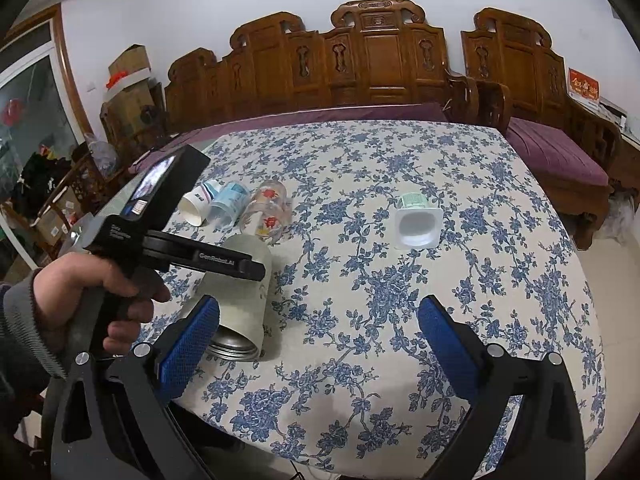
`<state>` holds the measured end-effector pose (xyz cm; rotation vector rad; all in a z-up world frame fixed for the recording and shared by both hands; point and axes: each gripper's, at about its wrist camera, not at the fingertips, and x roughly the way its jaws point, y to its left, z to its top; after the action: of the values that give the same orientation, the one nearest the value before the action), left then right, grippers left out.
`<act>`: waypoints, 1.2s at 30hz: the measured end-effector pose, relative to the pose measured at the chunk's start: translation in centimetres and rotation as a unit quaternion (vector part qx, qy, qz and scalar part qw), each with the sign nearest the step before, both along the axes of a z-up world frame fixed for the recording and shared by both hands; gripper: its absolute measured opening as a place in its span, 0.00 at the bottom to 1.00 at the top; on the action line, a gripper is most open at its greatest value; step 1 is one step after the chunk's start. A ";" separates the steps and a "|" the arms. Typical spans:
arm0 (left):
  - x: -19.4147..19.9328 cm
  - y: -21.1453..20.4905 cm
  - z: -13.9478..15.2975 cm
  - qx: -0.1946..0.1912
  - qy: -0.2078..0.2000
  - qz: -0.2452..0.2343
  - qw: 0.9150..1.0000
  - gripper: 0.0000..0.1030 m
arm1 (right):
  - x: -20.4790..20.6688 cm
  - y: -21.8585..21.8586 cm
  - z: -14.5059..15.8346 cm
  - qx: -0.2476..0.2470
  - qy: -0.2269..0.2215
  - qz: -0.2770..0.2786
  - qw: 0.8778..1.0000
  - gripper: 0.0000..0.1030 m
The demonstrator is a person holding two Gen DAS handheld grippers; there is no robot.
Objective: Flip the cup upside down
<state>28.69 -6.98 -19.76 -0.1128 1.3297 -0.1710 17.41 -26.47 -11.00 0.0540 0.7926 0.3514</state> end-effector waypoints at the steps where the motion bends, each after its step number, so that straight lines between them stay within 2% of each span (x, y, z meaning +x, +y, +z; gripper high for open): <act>1: 0.2 0.0 -0.3 -0.003 0.006 0.002 1.000 0.88 | 0.0 0.0 -0.1 -0.001 0.001 0.000 1.000 0.98; 6: 0.8 0.2 -1.6 -0.025 0.028 0.016 0.999 0.88 | 0.1 0.1 -0.5 -0.003 0.005 0.001 1.000 0.98; 7: 0.9 0.2 -1.7 -0.027 0.028 0.017 0.999 0.85 | 0.2 0.1 -0.6 -0.003 0.005 0.001 1.000 0.98; 8: 0.9 0.2 -1.7 -0.024 0.028 0.018 0.999 0.78 | 0.2 0.1 -0.6 -0.003 0.006 0.001 1.000 0.98; 12: 0.9 0.6 -1.2 -0.033 0.020 0.022 0.999 0.70 | 0.2 0.2 -0.7 -0.004 0.007 0.002 1.000 0.98; 17: -0.4 0.7 0.9 -0.008 -0.022 0.003 1.000 0.68 | 0.2 0.2 -0.8 -0.005 0.008 0.002 1.000 0.98; 24: -2.6 1.3 4.0 -0.005 -0.093 -0.019 0.995 0.68 | 0.1 0.4 -1.0 -0.009 0.006 0.004 1.000 0.98; 29: -3.4 1.0 5.0 0.012 -0.140 -0.030 0.990 0.68 | 0.2 0.5 -1.3 -0.012 0.010 0.003 1.000 0.98; 36: -4.0 0.8 5.2 0.021 -0.174 -0.032 0.984 0.68 | 0.3 0.5 -1.6 -0.015 0.012 0.002 1.000 0.98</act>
<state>24.72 -6.21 -14.60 -0.0033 0.9870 -0.2075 17.67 -25.95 -12.63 0.0291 0.8219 0.3433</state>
